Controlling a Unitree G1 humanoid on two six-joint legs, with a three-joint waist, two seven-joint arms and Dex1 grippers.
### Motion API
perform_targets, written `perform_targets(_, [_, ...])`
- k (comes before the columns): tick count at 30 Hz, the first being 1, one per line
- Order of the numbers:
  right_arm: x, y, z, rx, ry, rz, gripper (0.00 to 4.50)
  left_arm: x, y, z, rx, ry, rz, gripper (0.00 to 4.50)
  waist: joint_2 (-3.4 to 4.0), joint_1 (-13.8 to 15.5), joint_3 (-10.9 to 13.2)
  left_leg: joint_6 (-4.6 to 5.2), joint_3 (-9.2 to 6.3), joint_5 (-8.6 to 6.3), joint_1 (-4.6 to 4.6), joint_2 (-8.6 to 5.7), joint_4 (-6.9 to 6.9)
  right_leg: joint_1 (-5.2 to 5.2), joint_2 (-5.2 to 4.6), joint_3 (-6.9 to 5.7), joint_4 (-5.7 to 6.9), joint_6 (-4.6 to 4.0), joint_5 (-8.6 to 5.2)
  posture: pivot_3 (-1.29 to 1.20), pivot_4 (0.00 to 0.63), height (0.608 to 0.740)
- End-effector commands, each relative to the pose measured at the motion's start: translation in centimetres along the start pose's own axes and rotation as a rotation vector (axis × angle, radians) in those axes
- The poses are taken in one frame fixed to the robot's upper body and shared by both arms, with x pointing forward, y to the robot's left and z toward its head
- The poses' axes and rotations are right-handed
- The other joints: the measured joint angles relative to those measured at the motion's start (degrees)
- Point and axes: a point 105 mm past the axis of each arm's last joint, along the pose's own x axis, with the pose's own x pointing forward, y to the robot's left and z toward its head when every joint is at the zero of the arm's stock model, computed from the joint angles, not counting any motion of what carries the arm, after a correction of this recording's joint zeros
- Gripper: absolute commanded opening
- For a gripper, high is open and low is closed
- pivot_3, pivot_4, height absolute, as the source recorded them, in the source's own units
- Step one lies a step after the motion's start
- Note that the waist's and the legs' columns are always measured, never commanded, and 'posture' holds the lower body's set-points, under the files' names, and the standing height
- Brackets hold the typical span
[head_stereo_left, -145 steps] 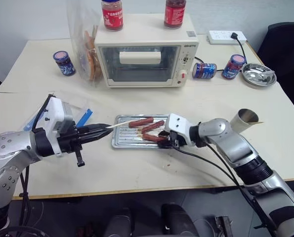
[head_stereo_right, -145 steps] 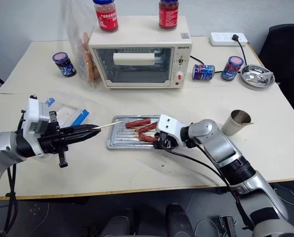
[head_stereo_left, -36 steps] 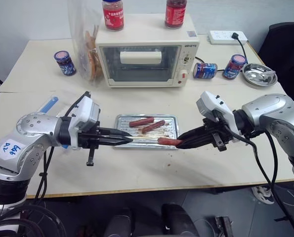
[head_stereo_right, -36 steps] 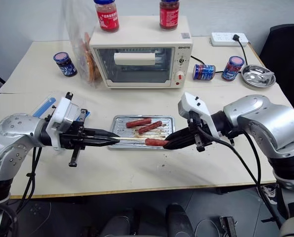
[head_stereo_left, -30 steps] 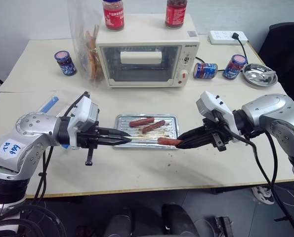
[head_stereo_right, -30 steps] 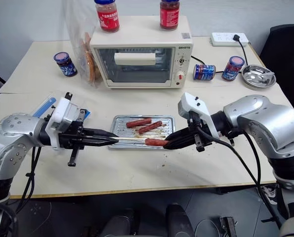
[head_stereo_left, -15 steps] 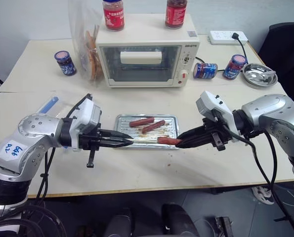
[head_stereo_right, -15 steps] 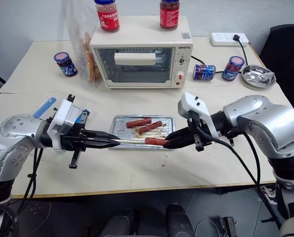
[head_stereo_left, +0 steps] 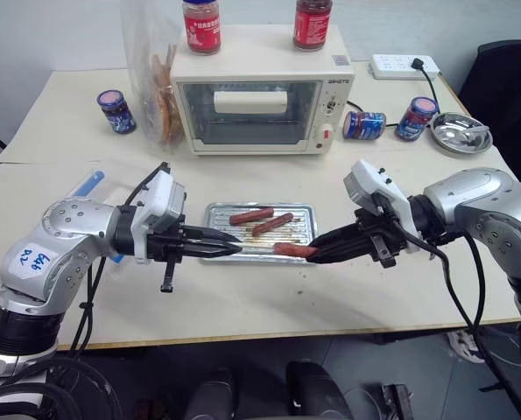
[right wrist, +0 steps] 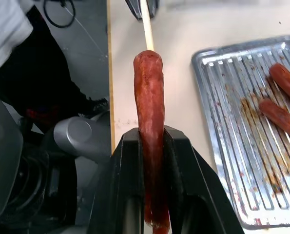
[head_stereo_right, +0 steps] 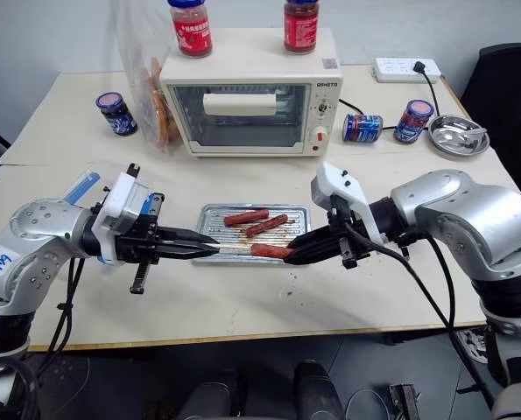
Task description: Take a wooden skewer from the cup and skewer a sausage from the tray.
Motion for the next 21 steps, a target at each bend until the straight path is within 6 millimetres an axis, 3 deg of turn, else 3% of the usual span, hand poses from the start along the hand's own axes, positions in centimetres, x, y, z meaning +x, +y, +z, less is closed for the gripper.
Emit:
perform_targets(1, [0.21,0.8,1.34,-0.074,-0.01,0.009,0.37,1.03,-0.49,0.81,0.036,-0.025,-0.041,0.0,0.0,0.0,0.0,0.0,0.0,0.0,0.0,0.0,0.0,0.0,0.0,0.0,0.0,0.0,0.0,0.0,0.15,0.74])
perform_targets(15, [1.18,1.15,1.09,-0.096,0.016,0.024,0.37,1.75,-0.17,0.63,0.038,-0.038,-0.049,0.0,0.0,0.0,0.0,0.0,0.0,0.0,-0.01,0.0,0.01,0.0,0.0,0.0,0.01,0.0,0.0,0.0,0.15,0.74])
perform_targets(21, [0.82,0.57,0.96,-0.078,0.012,-0.009,1.89,1.08,-0.25,0.04,0.013,-0.024,-0.023,0.0,0.0,0.0,0.0,0.0,0.0,0.0,-0.01,0.0,0.02,0.0,0.0,0.0,0.01,0.0,0.0,0.0,0.15,0.74])
